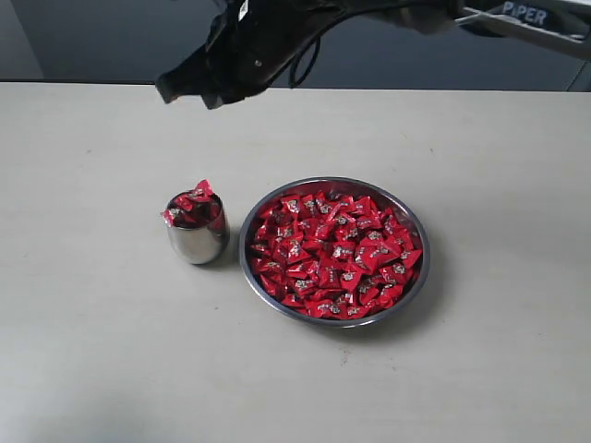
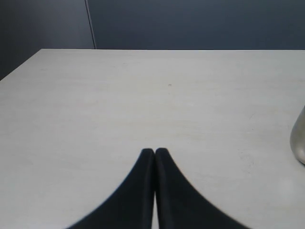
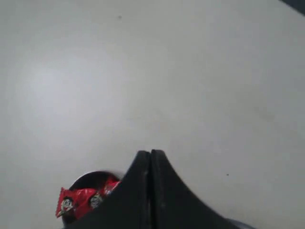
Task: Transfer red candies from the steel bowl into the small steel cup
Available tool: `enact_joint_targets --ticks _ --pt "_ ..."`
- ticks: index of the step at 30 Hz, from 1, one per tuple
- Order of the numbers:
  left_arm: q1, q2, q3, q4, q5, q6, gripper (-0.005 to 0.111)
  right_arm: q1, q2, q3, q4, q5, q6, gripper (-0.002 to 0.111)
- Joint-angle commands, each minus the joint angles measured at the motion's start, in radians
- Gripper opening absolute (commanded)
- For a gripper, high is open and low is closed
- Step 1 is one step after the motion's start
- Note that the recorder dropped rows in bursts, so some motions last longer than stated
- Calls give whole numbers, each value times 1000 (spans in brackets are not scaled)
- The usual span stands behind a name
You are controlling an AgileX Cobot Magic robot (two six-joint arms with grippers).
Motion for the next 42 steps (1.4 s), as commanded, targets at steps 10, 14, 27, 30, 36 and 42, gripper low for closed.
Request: enact_joint_targets --ticks 10,14,27,30,36,42 --pt "-10 -5 5 -1 -8 -1 0 -179 -315 642 22 -545 8 -1" --pt "-10 -5 5 -1 -8 -1 0 -223 -451 844 22 -668 8 -1" --pt "-10 -5 5 -1 -8 -1 0 -240 -717 1186 101 -891 -3 -1" --pt "-10 -5 5 -1 -8 -1 0 -240 -743 1194 101 -864 -3 -1" --pt "-10 -5 5 -1 -8 -1 0 -240 -802 1194 69 -836 -153 -1" --pt "-10 -5 5 -1 -8 -1 0 -240 -802 1194 69 -841 -337 -1"
